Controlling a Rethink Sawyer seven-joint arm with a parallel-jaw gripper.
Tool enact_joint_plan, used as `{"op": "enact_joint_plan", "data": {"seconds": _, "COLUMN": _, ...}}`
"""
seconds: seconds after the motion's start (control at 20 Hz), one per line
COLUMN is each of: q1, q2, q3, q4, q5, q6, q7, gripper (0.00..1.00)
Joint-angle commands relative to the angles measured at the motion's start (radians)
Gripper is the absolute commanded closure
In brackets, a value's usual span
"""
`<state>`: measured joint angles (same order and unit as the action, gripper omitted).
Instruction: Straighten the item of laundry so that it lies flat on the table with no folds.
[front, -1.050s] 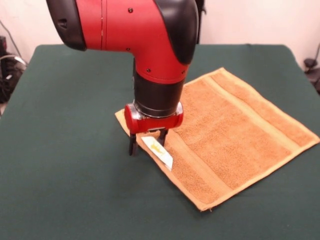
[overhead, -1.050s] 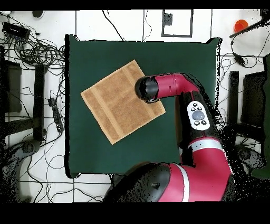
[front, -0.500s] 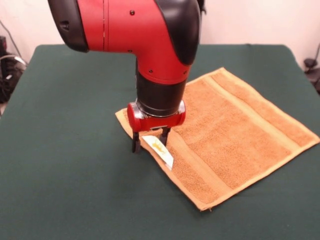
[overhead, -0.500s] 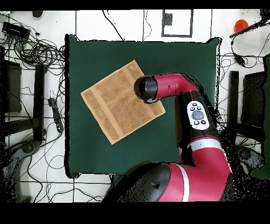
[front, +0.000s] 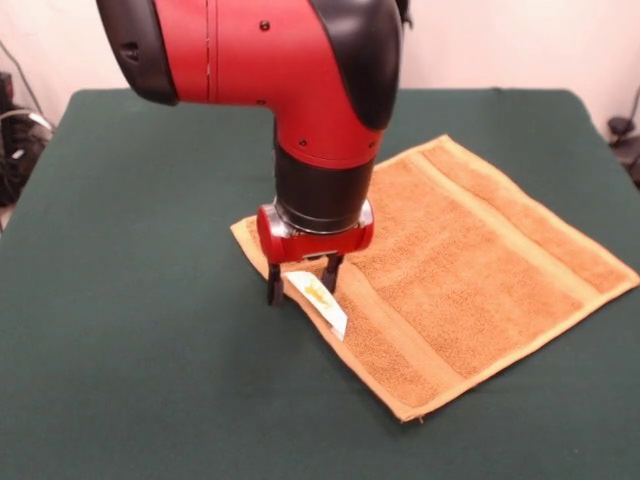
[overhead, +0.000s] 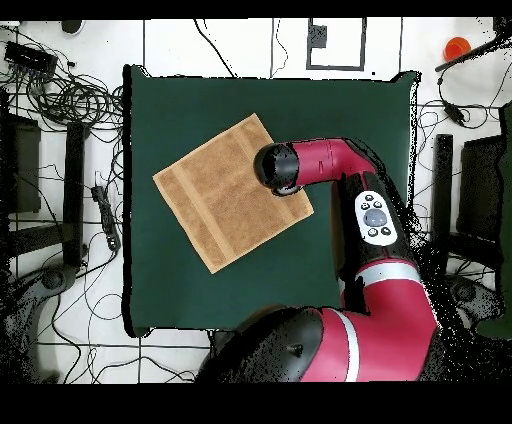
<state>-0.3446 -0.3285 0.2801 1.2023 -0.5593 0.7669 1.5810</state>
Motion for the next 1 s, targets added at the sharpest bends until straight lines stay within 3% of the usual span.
{"op": "enact_joint_plan", "data": {"seconds": 0.05, "q1": 0.028, "q2": 0.033, "q3": 0.129, "q4": 0.106, "q5": 0.05, "q6": 0.126, "q7": -0.162, "gripper": 0.0}}
{"op": "enact_joint_plan", "data": {"seconds": 1.0, "q1": 0.064, "q2": -0.031, "q3": 0.087, "q4": 0.126, "q5": 0.096, "q6": 0.142, "q7": -0.052, "gripper": 0.0}}
